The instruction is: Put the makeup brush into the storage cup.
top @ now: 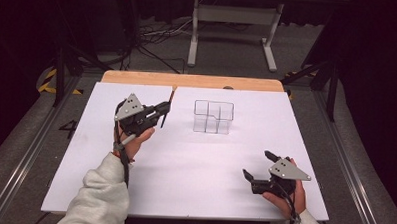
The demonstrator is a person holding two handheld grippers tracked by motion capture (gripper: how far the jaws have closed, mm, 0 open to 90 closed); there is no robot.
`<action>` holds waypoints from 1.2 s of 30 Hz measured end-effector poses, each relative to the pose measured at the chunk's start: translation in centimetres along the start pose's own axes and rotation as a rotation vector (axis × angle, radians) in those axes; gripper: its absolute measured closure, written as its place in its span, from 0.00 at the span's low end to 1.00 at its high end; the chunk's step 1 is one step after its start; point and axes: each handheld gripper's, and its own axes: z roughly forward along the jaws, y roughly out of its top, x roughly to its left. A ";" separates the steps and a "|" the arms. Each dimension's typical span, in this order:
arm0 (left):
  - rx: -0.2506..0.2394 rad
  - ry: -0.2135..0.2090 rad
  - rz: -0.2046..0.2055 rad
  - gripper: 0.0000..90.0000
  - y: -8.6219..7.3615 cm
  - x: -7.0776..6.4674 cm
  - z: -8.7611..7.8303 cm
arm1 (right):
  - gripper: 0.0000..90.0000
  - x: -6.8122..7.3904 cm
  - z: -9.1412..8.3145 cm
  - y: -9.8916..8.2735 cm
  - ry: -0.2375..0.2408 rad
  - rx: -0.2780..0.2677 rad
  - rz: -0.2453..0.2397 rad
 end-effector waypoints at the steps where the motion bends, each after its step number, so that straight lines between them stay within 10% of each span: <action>1: 0.000 -0.003 -0.003 0.92 0.0 0.0 0.1 | 0.07 0.0 0.0 0.0 -0.001 0.002 -0.001; 36: -0.031 -0.038 -0.003 0.92 2.5 -0.7 4.1 | 0.07 0.0 0.0 0.0 -0.001 0.004 -0.007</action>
